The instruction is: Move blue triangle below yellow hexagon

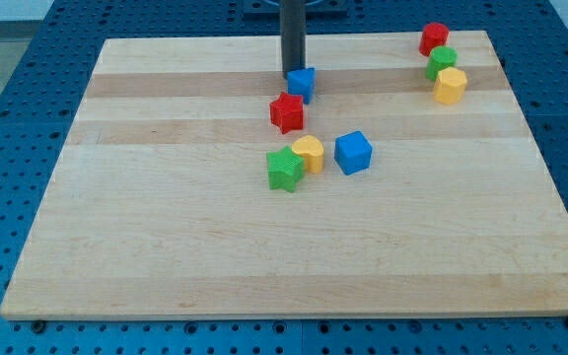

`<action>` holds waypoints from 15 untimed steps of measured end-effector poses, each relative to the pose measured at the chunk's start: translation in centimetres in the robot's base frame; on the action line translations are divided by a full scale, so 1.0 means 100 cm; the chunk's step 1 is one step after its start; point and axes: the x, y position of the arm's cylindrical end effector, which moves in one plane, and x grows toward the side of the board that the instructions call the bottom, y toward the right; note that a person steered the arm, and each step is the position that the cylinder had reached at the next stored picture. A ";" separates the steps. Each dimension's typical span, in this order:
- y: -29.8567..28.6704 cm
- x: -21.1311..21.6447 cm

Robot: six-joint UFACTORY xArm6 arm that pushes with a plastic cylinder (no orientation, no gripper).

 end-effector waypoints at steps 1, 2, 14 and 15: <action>0.002 0.012; 0.002 0.030; 0.080 0.081; 0.081 0.070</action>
